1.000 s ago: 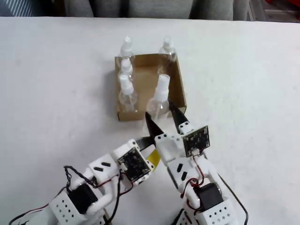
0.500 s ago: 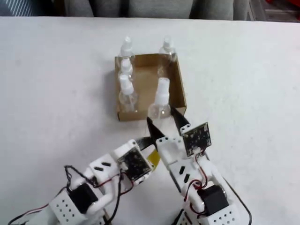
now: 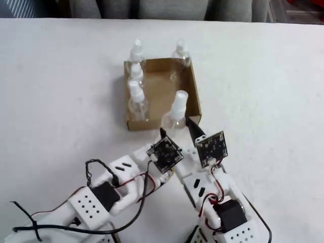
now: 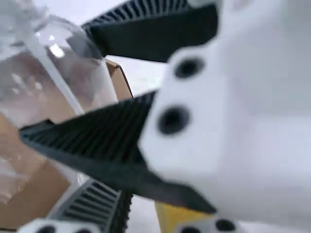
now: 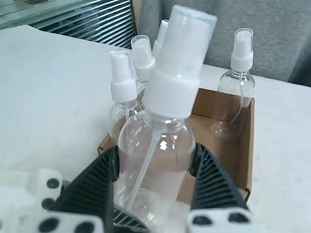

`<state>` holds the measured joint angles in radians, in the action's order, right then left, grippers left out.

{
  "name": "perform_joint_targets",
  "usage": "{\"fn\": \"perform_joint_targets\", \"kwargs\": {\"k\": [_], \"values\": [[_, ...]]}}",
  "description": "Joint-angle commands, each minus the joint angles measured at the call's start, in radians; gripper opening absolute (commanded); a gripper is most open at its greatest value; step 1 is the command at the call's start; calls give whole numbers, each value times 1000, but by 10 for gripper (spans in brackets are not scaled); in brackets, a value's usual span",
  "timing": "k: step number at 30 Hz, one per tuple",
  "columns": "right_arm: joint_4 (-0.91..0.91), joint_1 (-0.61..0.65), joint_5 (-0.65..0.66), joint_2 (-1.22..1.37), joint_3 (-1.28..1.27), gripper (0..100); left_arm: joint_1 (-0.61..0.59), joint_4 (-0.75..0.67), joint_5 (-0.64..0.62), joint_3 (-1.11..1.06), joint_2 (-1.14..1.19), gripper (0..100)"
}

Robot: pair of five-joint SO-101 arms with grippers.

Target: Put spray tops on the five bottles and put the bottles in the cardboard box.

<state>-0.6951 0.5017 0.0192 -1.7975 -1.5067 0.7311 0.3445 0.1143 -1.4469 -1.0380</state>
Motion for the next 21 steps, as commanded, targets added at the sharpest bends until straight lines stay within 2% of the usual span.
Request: {"fn": "perform_joint_targets", "kwargs": {"k": [1,6,10,15,21], "values": [[-8,5,-8,-5,54,17,-45,-118,-14,12,5,23],[-10,5,-8,-5,54,17,-71,-160,-14,0,5,23],[-8,2,-8,-5,52,17,-39,-150,-14,-3,5,23],[5,-61,-8,-5,49,17,30,-23,-6,2,-22,23],[104,-151,-6,-2,48,17,35,219,-5,8,-246,23]]}}
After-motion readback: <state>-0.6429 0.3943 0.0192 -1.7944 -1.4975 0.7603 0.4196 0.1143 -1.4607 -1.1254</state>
